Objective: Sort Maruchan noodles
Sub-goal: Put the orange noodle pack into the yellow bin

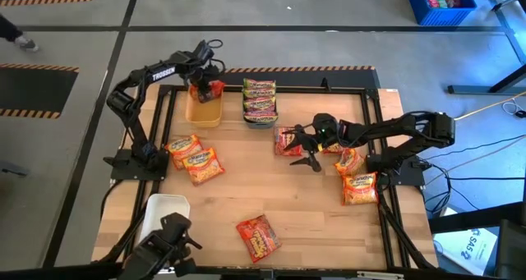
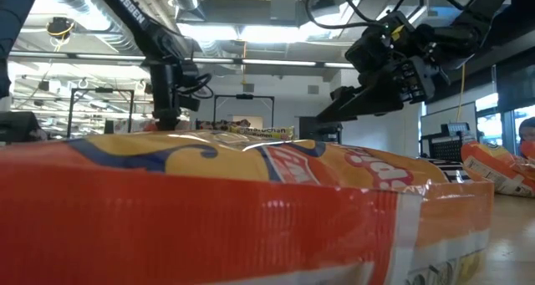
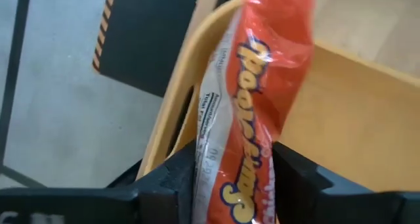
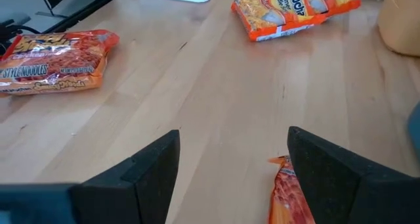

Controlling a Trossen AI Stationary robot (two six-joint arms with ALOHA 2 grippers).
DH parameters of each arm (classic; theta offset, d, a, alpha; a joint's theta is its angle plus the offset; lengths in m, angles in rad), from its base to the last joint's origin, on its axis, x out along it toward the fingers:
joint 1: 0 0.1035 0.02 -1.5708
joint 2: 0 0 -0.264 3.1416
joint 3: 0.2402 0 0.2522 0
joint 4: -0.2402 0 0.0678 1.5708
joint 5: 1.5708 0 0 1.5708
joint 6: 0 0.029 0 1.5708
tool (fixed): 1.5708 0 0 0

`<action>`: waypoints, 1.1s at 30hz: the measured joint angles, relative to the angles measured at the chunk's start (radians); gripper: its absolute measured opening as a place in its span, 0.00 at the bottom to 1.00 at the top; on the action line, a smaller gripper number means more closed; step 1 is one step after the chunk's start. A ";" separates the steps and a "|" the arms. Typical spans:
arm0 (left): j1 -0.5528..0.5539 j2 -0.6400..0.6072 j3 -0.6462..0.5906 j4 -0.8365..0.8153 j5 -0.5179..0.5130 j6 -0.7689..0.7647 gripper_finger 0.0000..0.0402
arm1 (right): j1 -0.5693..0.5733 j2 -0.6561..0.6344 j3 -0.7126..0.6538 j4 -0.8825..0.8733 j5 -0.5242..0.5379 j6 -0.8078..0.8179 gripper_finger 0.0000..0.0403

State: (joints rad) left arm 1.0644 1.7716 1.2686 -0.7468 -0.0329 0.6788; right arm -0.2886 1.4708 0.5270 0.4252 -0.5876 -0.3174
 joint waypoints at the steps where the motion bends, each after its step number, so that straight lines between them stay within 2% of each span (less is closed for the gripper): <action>1: 0.003 0.001 0.000 0.004 -0.002 -0.007 0.39 | 0.000 0.000 0.000 0.000 -0.006 0.000 0.66; 11: 0.002 -0.036 0.000 0.011 -0.070 -0.071 0.52 | 0.000 0.000 0.000 0.000 -0.052 0.002 0.66; 17: -0.015 -0.106 0.000 -0.003 -0.071 -0.119 0.53 | 0.000 0.000 0.000 0.000 -0.046 0.036 0.66; 21: -0.050 -0.168 0.000 -0.002 -0.057 -0.167 0.53 | 0.000 0.000 0.000 0.000 -0.002 0.079 0.66; 25: -0.138 -0.242 0.000 -0.017 -0.018 -0.190 0.52 | 0.000 0.000 0.000 -0.009 0.057 0.146 0.66; 31: -0.335 -0.347 0.000 -0.006 0.003 -0.294 0.52 | 0.000 0.000 0.000 0.000 0.057 0.288 0.66; 33: -0.412 -0.371 -0.008 -0.003 0.049 -0.351 0.52 | 0.000 0.000 0.000 0.000 0.056 0.287 0.66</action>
State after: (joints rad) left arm 0.6524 1.4003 1.2607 -0.7498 0.0165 0.3277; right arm -0.2886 1.4708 0.5274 0.4253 -0.5312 -0.0307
